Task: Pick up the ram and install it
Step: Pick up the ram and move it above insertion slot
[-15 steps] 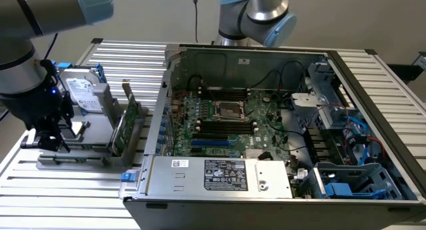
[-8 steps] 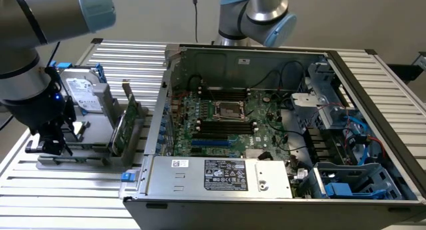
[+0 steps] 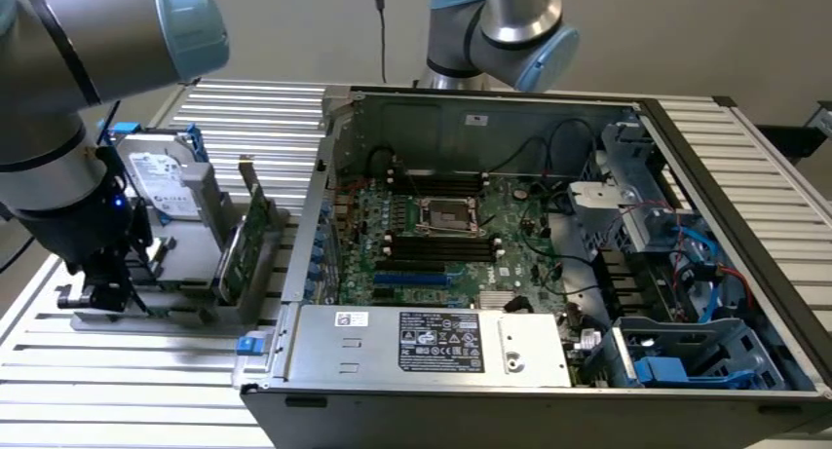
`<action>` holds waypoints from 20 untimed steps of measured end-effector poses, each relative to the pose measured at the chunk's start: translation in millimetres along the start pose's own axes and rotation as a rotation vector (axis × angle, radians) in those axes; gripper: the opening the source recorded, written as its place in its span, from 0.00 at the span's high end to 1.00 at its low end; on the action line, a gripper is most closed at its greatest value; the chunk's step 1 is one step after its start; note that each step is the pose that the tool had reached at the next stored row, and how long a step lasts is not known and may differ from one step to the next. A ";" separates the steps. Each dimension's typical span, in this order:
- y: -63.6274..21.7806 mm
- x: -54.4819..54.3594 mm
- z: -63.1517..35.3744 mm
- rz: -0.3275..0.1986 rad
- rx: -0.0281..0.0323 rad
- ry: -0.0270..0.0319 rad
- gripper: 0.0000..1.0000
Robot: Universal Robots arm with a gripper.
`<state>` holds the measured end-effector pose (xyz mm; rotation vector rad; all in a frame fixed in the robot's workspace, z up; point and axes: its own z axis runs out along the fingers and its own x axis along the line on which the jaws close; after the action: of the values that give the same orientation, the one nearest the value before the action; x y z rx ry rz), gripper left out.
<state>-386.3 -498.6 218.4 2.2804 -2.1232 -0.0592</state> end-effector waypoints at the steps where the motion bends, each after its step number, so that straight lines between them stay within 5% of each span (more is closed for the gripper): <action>1: 0.1 0.2 1.8 0.000 0.0001 0.0000 0.58; 14: 4.8 0.7 25.4 0.001 0.0001 -0.0001 0.58; 20: 4.8 1.6 28.0 0.017 -0.0001 -0.0007 0.58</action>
<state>-392.3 -500.3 190.6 2.2626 -2.1423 -0.0597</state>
